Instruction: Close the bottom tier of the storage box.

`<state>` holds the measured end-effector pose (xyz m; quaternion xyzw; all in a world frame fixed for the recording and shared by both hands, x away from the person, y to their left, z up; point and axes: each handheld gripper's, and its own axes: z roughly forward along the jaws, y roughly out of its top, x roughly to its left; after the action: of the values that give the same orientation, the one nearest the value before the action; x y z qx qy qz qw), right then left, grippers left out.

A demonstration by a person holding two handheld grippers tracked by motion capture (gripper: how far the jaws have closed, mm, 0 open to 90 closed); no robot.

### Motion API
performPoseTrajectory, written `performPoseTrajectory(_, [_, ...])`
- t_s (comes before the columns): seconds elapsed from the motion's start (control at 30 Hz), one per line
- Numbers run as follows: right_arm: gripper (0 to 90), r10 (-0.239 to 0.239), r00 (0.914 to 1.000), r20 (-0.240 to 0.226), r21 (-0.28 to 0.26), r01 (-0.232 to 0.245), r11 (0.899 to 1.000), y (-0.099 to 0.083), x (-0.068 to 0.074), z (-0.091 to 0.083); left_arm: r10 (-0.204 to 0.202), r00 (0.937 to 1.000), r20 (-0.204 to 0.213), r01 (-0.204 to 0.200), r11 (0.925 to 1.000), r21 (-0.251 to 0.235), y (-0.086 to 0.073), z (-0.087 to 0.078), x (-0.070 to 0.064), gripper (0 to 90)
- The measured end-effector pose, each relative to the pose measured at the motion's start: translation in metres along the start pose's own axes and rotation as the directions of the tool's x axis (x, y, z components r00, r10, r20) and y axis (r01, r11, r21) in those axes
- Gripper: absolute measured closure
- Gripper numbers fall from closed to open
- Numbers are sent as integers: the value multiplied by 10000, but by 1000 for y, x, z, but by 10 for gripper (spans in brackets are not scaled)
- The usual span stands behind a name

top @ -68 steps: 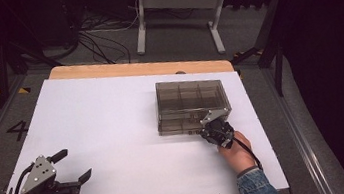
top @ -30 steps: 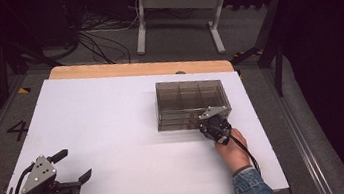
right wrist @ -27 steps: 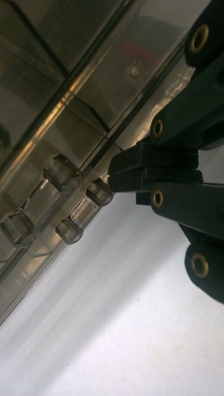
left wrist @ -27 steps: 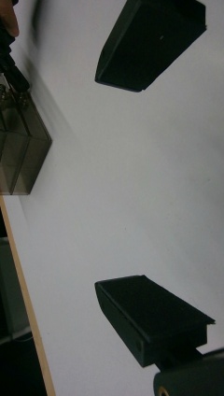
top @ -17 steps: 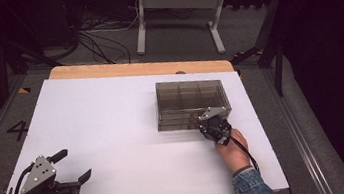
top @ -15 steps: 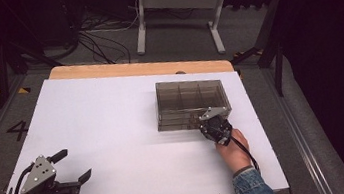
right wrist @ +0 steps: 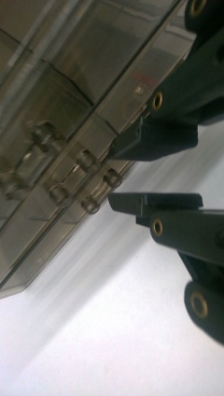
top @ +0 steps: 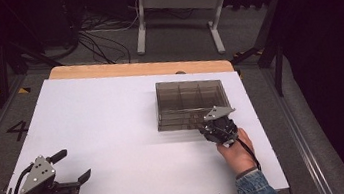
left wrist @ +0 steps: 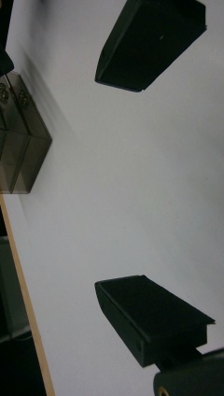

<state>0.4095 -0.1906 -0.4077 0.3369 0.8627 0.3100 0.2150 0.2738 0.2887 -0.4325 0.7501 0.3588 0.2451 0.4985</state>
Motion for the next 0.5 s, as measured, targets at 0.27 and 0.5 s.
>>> performPoseTrajectory(0.27, [485,529,9917,-1175,-1101,-659,9917,-1,-3,-21,-35,10000,0,35,10000,-12,0,0,0,44])
performPoseTrajectory(0.5, [320,181,9815,-1907,-2132,-594,9752,-6,-1,-39,-7,10000,-8,7,10000,40,0,1,0,44])
